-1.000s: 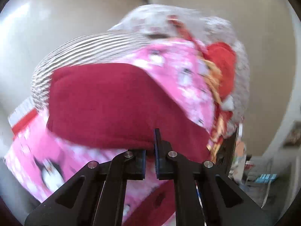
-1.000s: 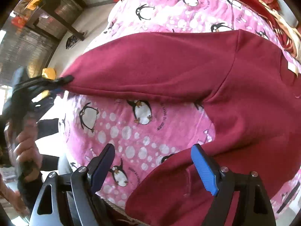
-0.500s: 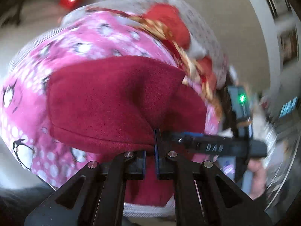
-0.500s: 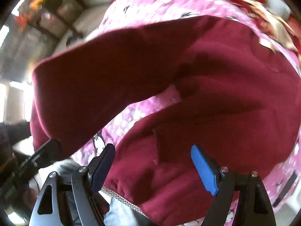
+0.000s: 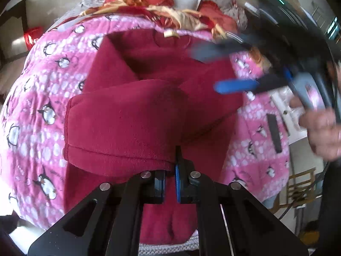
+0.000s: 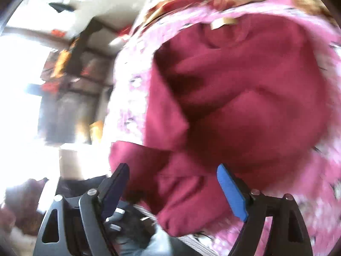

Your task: Fold small clothes

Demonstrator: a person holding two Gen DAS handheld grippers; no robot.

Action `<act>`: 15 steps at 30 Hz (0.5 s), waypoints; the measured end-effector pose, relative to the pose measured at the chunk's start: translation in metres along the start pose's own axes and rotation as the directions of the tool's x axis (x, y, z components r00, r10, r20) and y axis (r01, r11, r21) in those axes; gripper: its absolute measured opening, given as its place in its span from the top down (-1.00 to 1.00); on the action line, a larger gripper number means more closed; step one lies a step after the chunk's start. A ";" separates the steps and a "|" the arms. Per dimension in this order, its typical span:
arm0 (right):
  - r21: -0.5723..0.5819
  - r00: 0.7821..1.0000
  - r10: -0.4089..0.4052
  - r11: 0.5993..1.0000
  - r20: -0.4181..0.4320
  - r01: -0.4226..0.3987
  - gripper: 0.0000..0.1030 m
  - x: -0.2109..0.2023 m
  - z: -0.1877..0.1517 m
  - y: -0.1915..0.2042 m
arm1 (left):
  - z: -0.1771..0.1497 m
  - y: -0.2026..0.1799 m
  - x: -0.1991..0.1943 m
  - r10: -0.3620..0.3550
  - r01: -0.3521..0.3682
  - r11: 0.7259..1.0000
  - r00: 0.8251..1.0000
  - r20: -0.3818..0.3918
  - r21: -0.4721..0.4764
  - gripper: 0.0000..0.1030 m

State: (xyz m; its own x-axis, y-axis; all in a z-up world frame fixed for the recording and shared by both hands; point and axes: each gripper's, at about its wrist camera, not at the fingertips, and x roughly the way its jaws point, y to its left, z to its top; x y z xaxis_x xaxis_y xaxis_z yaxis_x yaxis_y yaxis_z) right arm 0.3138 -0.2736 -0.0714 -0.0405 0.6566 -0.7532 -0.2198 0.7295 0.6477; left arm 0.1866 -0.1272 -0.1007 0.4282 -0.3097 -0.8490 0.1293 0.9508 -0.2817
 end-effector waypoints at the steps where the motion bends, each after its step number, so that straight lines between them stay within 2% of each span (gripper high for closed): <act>1: 0.007 1.000 0.008 1.000 -0.030 -0.008 -0.62 0.014 0.013 0.000 | -0.002 -0.005 0.002 0.007 -0.007 1.000 1.000 -0.008 0.008 0.89; 4: 0.054 0.983 -0.002 0.998 -0.182 0.012 -0.54 0.068 0.031 -0.008 | -0.008 -0.019 0.012 0.062 -0.061 0.997 0.998 -0.011 0.053 0.89; 5: 0.058 0.971 -0.001 0.998 -0.238 0.016 -0.34 0.082 0.032 -0.010 | -0.012 -0.024 0.012 0.068 -0.068 0.995 0.998 -0.011 0.068 0.89; 7: 0.020 0.957 -0.078 0.996 -0.280 0.087 -0.16 0.100 0.026 -0.013 | -0.018 -0.033 0.014 0.092 -0.091 0.990 0.996 -0.007 0.105 0.89; 8: 0.012 0.954 -0.068 0.997 -0.291 0.075 0.14 0.104 0.023 -0.014 | -0.020 -0.037 0.016 0.108 -0.106 0.986 0.994 -0.008 0.127 0.89; 9: 0.019 0.955 -0.038 0.999 -0.296 0.046 0.52 0.105 0.020 -0.017 | -0.022 -0.042 0.018 0.115 -0.112 0.982 0.993 -0.009 0.149 0.89; 10: 0.027 0.960 -0.019 0.999 -0.279 0.027 0.67 0.100 0.016 -0.020 | -0.023 -0.046 0.017 0.112 -0.110 0.981 0.994 -0.004 0.159 0.89; 12: -0.003 0.976 -0.011 1.000 -0.215 0.011 0.79 0.080 0.009 -0.019 | -0.022 -0.058 0.008 0.100 -0.104 0.975 0.995 0.032 0.197 0.89; 14: -0.018 0.988 -0.004 1.000 -0.152 0.001 0.80 0.056 -0.001 -0.020 | -0.020 -0.069 0.001 0.089 -0.099 0.968 0.995 0.053 0.231 0.87; 15: -0.019 0.993 0.000 1.000 -0.114 -0.002 0.81 0.046 -0.006 -0.022 | -0.021 -0.075 0.002 0.061 -0.069 0.964 0.997 0.040 0.256 0.86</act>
State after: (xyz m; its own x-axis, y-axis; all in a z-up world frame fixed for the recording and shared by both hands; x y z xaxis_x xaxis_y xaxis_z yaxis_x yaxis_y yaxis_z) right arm 0.3114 -0.2603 -0.1214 -0.1516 0.6306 -0.7612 -0.2380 0.7241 0.6473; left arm 0.1586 -0.1989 -0.0908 0.4706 -0.2508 -0.8460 0.3237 0.9410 -0.0988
